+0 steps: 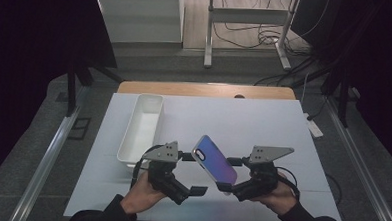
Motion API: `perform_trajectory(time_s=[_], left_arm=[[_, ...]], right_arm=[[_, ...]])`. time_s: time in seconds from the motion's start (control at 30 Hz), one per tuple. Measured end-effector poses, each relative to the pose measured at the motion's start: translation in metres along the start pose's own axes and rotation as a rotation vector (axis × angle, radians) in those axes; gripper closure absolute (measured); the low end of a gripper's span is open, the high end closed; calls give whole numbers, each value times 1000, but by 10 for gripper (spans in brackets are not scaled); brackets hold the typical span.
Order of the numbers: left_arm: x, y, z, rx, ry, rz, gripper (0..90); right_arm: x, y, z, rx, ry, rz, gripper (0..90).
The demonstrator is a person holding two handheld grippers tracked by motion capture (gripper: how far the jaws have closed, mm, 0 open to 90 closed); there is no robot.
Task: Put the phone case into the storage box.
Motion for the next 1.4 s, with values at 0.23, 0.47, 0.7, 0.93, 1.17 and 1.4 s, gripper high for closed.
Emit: perform_trajectory(time_s=[0.23,0.47,0.7,0.93,1.17,1.4], left_arm=[[1,1,-3,5,-3,16,54],[-5,2,-5,9,6,52,290],[-8,2,-5,-10,-1,94,528],[-9,2,-4,-16,5,123,676],[-10,1,-3,-19,4,141,752],[-10,0,0,-38,14,201,823]], right_arm=[[1,-2,0,-5,1,-14,163],[1,-2,0,-7,2,-23,163],[0,-2,0,-7,5,-34,163],[0,-2,0,-12,2,-51,163],[1,-4,1,-19,-8,-64,163],[3,-4,2,-19,-17,-81,162]])
Point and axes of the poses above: each handheld gripper's, and its own axes: x roughly forward along the jaws, z roughly out of its underside, y roughly to its right, the point moved 5 cm from there along x, roughly forward along the jaws, and after that the axes turned 4 degrees about x, right-handed, at the moved point
